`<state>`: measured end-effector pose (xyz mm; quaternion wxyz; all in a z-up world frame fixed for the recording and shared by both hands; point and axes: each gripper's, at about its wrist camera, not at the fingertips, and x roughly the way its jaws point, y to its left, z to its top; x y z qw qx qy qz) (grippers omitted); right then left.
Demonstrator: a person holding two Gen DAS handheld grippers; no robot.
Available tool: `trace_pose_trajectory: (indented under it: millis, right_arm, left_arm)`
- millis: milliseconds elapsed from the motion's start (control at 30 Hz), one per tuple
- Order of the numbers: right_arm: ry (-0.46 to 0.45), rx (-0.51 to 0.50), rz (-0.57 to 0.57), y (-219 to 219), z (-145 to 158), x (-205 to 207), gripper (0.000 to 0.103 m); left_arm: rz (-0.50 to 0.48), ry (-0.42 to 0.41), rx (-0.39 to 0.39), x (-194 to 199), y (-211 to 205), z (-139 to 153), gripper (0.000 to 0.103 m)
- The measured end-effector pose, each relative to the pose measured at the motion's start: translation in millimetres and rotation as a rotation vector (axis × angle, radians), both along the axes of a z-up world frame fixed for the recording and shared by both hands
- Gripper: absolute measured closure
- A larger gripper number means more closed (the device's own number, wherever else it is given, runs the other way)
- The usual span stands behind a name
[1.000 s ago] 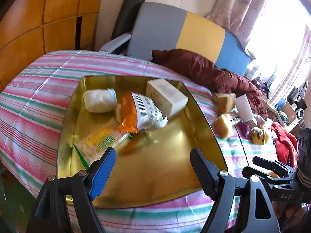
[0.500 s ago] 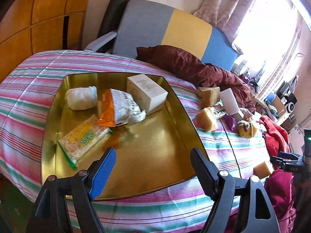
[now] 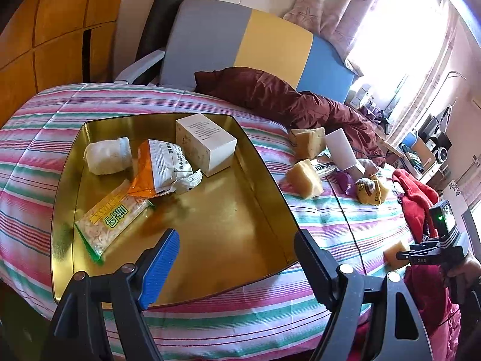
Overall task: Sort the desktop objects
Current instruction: 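Reach the right tool to the yellow sponge and grasp it, then grasp a second yellow sponge with the left tool while right holds its sponge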
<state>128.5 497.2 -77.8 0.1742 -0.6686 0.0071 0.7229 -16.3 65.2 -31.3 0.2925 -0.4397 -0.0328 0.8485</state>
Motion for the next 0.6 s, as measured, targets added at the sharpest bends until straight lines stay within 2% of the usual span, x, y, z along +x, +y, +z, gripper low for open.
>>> trace_pose_trajectory:
  millis: [100,200,433,533,600]
  right_arm:
    - [0.027,0.032,0.034,-3,7,-5,0.07]
    - [0.114,0.008,0.038,-6,22,-17,0.07]
    - [0.346,-0.152,0.02,-18,34,-50,0.07]
    - [0.385,-0.2,0.04,-29,26,-55,0.07]
    - [0.405,-0.216,0.034,-27,22,-55,0.07]
  left_arm:
    - [-0.02,0.005,-0.003,1,6,2,0.023]
    - [-0.063,0.032,-0.01,3,22,11,0.023]
    - [-0.184,0.074,-0.036,9,73,29,0.023]
    - [-0.23,0.087,-0.077,10,99,33,0.023]
    - [-0.238,0.041,-0.071,4,113,31,0.023]
